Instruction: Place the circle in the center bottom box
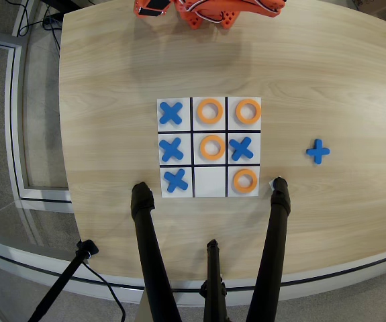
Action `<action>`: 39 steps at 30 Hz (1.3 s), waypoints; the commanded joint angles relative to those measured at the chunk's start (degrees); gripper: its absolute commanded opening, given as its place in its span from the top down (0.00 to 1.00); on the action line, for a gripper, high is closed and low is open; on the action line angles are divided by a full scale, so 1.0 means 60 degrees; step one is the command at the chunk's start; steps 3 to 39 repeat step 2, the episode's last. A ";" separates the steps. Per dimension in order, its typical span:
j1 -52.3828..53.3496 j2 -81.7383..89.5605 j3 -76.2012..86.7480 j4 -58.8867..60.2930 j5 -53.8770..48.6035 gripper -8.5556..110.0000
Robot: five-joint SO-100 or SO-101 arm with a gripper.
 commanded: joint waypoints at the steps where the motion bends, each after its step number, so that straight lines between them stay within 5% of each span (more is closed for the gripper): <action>1: 0.0073 0.0161 0.0542 0.0029 0.0059 0.93; 39: 0.0073 0.0161 0.0542 0.0029 0.0059 0.93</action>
